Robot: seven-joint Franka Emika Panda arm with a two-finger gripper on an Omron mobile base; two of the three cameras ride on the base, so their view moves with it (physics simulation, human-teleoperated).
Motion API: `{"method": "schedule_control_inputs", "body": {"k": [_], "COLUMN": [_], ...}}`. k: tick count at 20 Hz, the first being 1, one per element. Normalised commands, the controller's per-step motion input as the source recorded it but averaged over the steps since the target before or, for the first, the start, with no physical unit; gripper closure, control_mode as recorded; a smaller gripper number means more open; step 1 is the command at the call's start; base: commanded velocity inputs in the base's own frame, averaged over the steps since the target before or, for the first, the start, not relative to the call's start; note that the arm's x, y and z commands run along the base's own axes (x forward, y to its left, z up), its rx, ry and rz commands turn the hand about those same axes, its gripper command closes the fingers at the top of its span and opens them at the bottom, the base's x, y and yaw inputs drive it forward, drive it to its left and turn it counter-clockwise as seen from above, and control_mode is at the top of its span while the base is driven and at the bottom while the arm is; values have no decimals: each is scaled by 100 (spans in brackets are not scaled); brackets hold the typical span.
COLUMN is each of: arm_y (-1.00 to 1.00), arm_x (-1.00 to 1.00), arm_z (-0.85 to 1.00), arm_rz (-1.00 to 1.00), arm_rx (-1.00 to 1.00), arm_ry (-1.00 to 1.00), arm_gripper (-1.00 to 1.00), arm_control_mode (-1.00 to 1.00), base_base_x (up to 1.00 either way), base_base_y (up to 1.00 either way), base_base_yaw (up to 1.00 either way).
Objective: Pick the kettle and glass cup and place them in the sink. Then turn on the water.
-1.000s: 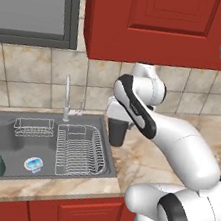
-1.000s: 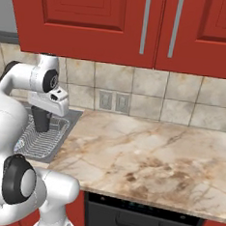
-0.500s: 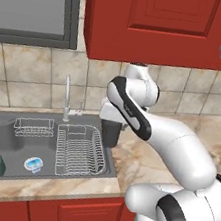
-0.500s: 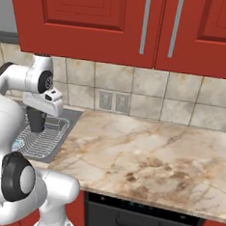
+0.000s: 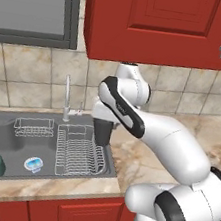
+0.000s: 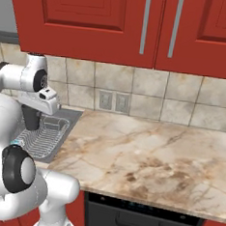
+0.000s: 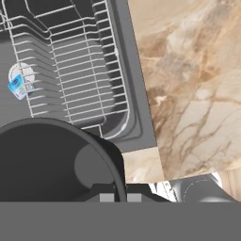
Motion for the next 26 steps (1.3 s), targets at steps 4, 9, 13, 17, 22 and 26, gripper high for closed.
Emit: {"method": "schedule_control_inputs", "body": {"k": [4,9,13,17,22,26], "arm_y": [24,18,19,19,21,27], "arm_x": [8,6,5,6,7,13], "arm_z": [-1,-6,-8,-6,-8,-9], "arm_rz": [0,0,0,0,0,0], "arm_rx": [0,0,0,0,0,0], "arm_ry": [0,0,0,0,0,0], "arm_gripper": [100,100,100,100,100,100], "arm_control_mode": [-100,-100,-100,-100,-100,-100], "base_base_x": [0,0,0,0,0,0], "base_base_y": [0,0,0,0,0,0], "base_base_yaw": [0,0,0,0,0,0]}}
